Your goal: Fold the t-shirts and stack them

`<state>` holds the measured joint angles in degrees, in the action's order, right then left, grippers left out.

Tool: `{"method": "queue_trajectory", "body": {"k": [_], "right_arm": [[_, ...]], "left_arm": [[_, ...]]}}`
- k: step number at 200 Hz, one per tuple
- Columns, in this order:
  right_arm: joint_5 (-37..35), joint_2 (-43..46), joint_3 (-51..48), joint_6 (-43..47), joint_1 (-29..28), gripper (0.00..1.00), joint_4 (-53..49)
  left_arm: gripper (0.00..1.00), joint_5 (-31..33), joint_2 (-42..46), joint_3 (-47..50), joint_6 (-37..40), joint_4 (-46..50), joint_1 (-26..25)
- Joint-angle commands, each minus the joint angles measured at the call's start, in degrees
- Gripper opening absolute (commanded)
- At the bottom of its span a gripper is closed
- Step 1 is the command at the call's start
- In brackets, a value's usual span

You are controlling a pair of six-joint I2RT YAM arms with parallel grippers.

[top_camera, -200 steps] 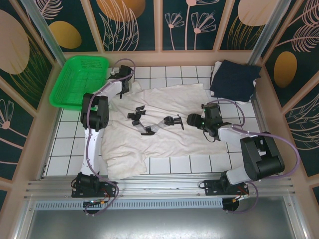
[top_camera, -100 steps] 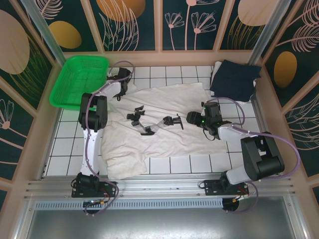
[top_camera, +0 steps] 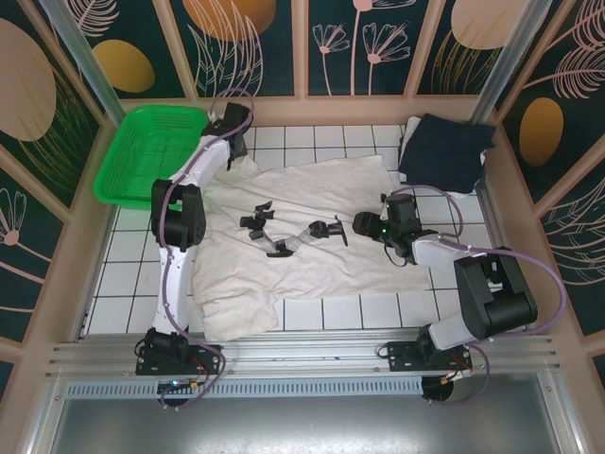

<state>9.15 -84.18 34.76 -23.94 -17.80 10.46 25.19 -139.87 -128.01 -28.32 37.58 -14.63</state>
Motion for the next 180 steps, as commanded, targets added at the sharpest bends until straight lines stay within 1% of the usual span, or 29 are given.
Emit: {"method": "queue_trajectory", "body": {"k": [1, 29, 46, 53, 66, 77, 85, 90, 99, 104, 118, 125, 138, 149, 162, 170, 180], "right_arm": [[0.78, -0.53, -0.18, 0.37, -0.49, 0.68, 0.42], [0.84, -0.50, 0.26, 0.74, -0.50, 0.68, -0.14], [0.79, -0.79, 0.39, 0.96, -0.53, 0.68, -0.01], [0.87, -0.96, 0.39, 1.01, -0.50, 0.68, 0.15], [0.96, -1.30, 0.23, 1.03, -0.54, 0.68, 0.72], [0.96, -1.74, -0.03, 1.00, -0.49, 0.68, 1.29], [1.16, -2.18, -0.05, 0.92, -0.49, 0.68, 1.47], [1.39, -2.44, -0.05, 0.88, -0.49, 0.68, 1.64], [1.81, -2.85, -0.05, 0.75, -0.49, 0.68, 2.00], [1.97, -2.93, -0.05, 0.66, -0.48, 0.68, 2.10], [2.06, -3.07, -0.13, 0.57, -0.53, 0.68, 2.20], [2.02, -2.92, -0.20, 0.57, -0.48, 0.68, 2.13], [1.95, -2.29, -0.44, 0.49, -0.61, 0.68, 2.02], [1.84, -1.86, -0.70, 0.40, -0.57, 0.68, 1.96], [1.75, -1.68, -0.90, 0.30, -0.58, 0.68, 1.91], [1.88, -1.63, -1.06, 0.21, -0.57, 0.68, 1.94], [1.93, -1.77, -1.18, 0.13, -0.59, 0.68, 1.93]], "left_arm": [[0.71, -4.37, -6.01, -4.33, -0.13, 1.41, -1.26], [0.71, -6.21, -10.06, -6.90, -0.95, 0.85, -1.22], [0.66, -7.82, -10.88, -6.55, -0.63, -0.31, -1.22], [0.63, -8.12, -10.89, -6.19, -0.52, -0.64, -1.24], [0.53, -7.84, -10.48, -5.33, -0.17, -1.12, -1.24], [0.41, -7.60, -9.46, -4.21, 0.17, -2.05, -1.21], [0.29, -7.61, -8.22, -2.97, 0.32, -3.15, -1.20], [0.23, -7.81, -7.16, -1.88, 0.44, -4.46, -1.25], [0.15, -8.84, -4.86, 1.11, 0.65, -8.44, -1.19], [0.14, -9.88, -3.69, 4.24, 1.19, -11.97, -1.22], [0.07, -14.52, 1.40, 13.64, 3.07, -25.85, -1.22], [0.05, -15.56, 3.40, 17.35, 3.50, -31.61, -1.22], [0.05, -16.14, 5.91, 21.55, 3.09, -38.55, -1.18], [0.05, -14.52, 6.85, 23.50, 2.31, -42.34, -1.14], [0.03, -14.02, 7.99, 26.52, 1.28, -47.25, -1.12], [0.05, -14.75, 8.94, 29.18, 0.70, -51.39, -1.18], [0.07, -14.64, 9.18, 30.42, 0.03, -54.03, -1.15]]}}
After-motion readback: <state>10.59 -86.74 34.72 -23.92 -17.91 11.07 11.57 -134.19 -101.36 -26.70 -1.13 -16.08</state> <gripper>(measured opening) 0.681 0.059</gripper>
